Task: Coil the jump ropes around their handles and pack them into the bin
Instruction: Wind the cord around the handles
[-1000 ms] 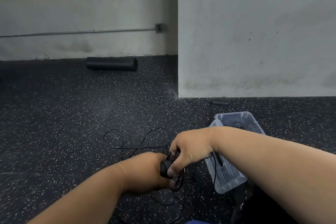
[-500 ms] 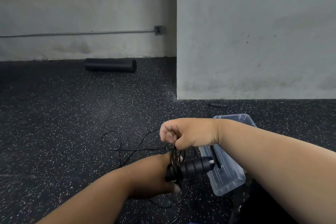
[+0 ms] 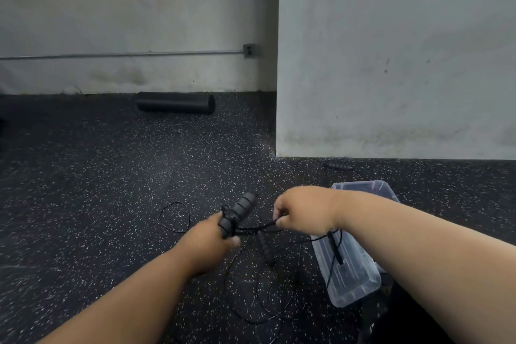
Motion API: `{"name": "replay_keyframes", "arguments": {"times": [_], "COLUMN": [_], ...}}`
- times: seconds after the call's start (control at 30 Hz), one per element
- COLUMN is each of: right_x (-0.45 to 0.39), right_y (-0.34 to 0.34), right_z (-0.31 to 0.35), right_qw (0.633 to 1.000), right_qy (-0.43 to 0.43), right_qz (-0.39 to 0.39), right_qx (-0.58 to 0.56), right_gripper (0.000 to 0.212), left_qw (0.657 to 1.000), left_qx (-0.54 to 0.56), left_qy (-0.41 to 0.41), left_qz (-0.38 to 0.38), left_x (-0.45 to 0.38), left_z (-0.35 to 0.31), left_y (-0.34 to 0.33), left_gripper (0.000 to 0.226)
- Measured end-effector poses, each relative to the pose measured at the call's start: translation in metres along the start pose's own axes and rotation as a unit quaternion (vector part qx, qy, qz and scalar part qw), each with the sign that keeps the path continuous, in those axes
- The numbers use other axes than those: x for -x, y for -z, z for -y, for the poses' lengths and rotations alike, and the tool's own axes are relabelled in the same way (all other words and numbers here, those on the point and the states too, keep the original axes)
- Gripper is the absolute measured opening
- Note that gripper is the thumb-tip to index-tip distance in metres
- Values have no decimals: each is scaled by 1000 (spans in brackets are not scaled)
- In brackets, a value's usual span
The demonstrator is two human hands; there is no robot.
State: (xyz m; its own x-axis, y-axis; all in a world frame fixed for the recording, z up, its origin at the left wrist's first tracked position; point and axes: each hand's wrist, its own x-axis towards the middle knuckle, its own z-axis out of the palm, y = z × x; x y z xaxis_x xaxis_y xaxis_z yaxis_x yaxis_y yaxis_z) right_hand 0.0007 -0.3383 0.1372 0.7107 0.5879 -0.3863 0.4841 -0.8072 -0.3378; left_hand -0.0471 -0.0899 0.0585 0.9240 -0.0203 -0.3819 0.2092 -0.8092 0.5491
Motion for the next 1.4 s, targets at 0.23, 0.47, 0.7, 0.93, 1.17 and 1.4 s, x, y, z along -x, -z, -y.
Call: {"name": "replay_keyframes", "arguments": {"times": [0.23,0.47,0.7,0.93,1.17,1.4], "right_x": [10,16,1,-19,-9,10], "right_y": [-8,-5,19,-11,-37,-9], "right_z": [15,36,-6,-46,9,28], "right_qw": [996,984,985,979,997,992], "right_qy": [48,152,93,21,68,117], "right_qz": [50,7,-104,-66,-10,30], "right_qx": [53,92,-99,-191,43,41], "right_gripper": [33,28,21,27,19,16], "left_qw": [984,985,958,972,988,945], "left_qx": [146,-175,-160,77,-72,-269], "left_qy": [86,15,-234,-185,-64,-174], "left_qz": [-55,-8,39,-120,-117,60], "left_x": [-24,-9,27,37,9,25], "left_z": [22,6,-47,-62,-27,-42], "left_y": [6,-8,-31,4,9,-38], "left_gripper": [89,39,24,23,48,34]}}
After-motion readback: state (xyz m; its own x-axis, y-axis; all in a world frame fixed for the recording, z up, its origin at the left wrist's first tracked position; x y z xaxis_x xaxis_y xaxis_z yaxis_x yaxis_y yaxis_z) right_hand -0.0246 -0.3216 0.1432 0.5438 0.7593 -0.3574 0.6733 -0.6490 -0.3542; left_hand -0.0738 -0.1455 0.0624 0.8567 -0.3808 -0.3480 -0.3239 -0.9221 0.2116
